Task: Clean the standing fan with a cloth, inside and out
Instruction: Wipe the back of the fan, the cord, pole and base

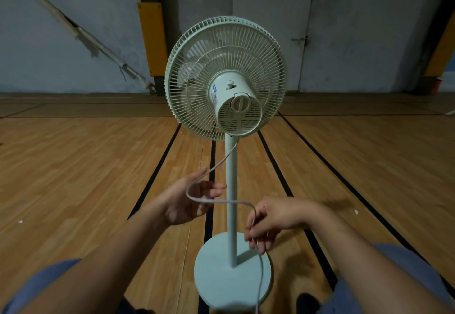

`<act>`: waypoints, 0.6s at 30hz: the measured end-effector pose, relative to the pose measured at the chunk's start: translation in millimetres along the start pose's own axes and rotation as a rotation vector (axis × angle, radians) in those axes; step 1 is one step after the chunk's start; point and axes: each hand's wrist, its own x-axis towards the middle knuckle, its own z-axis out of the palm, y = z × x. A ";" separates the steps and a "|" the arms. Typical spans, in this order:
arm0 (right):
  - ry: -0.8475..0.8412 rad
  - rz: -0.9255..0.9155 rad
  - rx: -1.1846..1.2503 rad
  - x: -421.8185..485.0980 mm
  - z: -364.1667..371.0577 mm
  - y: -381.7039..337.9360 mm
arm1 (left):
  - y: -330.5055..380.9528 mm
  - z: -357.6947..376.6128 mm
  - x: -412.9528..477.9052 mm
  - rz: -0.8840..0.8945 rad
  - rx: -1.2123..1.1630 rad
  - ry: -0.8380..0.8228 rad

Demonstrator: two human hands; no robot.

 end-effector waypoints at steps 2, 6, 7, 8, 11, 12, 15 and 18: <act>-0.016 0.075 -0.052 7.7 9.4 5.4 | 1.4 -0.6 -1.9 0.011 0.109 -0.020; 0.032 0.248 -0.391 22.5 23.0 19.0 | 2.7 -2.7 -1.9 0.060 0.183 -0.035; 0.055 0.288 -0.461 25.8 24.0 21.7 | 2.9 -3.6 -2.0 0.064 0.188 -0.023; 0.086 0.320 -0.504 27.8 24.6 23.7 | 2.8 -4.4 -2.2 0.065 0.212 -0.006; 0.186 0.358 -0.542 28.0 20.4 23.7 | 0.2 -4.8 -1.8 0.074 0.477 0.089; 0.207 0.353 -0.539 27.5 18.0 22.0 | -1.9 -4.5 -1.9 0.072 0.560 0.117; 0.226 0.325 -0.512 23.7 15.2 19.7 | -13.4 -1.9 1.4 0.091 0.708 0.189; 0.227 0.308 -0.496 19.4 15.6 18.7 | -26.9 2.4 4.6 0.129 0.893 0.262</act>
